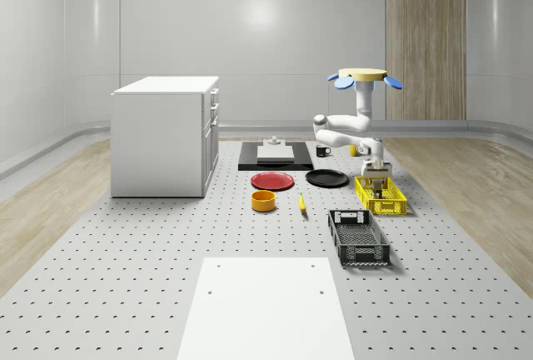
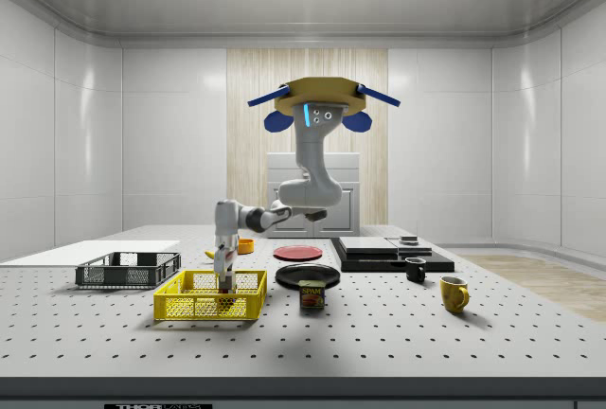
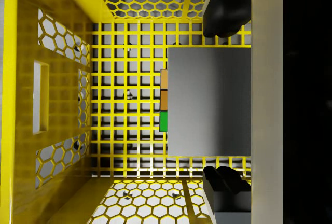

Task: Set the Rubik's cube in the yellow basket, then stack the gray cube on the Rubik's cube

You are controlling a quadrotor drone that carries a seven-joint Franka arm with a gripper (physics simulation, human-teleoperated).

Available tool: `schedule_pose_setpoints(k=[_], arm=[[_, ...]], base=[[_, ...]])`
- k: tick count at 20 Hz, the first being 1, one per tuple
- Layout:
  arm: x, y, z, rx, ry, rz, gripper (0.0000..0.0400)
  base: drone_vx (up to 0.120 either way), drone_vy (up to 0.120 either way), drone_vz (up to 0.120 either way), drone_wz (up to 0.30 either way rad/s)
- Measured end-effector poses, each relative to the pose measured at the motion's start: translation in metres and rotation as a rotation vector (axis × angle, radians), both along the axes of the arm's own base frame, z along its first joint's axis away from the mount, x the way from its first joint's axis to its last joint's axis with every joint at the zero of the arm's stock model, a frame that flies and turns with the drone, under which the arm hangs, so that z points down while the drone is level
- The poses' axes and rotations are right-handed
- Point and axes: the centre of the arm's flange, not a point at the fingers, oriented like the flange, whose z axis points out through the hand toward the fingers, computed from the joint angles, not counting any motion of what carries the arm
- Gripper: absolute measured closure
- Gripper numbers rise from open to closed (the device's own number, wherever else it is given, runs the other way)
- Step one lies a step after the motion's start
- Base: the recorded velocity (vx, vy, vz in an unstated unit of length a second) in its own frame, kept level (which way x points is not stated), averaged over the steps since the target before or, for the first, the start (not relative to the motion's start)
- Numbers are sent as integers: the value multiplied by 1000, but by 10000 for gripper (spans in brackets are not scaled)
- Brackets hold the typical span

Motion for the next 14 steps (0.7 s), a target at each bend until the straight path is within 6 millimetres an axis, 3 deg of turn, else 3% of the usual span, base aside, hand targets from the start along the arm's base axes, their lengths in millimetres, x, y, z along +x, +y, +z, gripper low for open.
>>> schedule_pose_setpoints(k=[6,14], arm=[[0,0,-14,0,0,0,5],[0,0,-19,0,0,0,1]], base=[[0,0,0,0],[0,0,0,0]])
